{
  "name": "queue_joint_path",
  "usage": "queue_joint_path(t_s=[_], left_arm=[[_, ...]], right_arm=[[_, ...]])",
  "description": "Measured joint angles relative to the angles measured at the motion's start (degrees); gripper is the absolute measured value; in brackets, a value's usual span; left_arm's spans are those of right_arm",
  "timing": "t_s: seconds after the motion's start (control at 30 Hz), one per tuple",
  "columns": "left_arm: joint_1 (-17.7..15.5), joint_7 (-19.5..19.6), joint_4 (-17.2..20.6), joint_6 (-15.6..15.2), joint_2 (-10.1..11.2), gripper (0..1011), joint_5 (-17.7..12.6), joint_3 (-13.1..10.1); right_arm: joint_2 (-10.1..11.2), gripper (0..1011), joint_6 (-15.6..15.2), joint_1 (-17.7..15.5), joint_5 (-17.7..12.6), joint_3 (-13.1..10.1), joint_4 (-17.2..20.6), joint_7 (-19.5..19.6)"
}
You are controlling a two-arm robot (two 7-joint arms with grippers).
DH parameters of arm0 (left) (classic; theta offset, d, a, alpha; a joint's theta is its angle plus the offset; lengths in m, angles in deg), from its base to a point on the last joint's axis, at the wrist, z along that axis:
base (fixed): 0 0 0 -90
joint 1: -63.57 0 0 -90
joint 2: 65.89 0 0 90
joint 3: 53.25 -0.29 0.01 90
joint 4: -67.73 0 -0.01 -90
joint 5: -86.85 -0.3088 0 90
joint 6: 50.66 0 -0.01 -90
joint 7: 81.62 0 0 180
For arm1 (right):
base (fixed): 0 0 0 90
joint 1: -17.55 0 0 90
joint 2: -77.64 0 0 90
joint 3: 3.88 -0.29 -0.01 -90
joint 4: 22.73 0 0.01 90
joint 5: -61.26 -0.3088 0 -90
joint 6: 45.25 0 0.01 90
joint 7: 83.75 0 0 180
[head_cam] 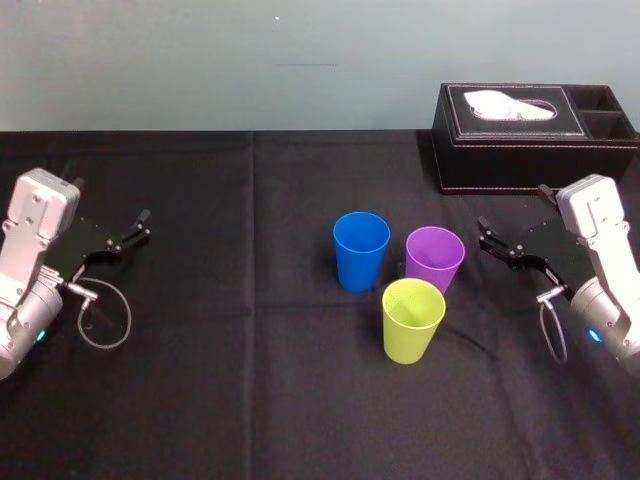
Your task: Stack the three plastic cups sequentially using one hand.
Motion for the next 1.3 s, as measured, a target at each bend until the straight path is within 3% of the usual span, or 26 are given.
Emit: queue_joint_path(t_s=[1.3], left_arm=[[0.0, 0.0, 0.0, 0.0, 0.0, 1011, 0.0, 0.0]], right_arm=[[0.0, 1003, 0.0, 0.0, 0.0, 0.0, 0.0, 0.0]])
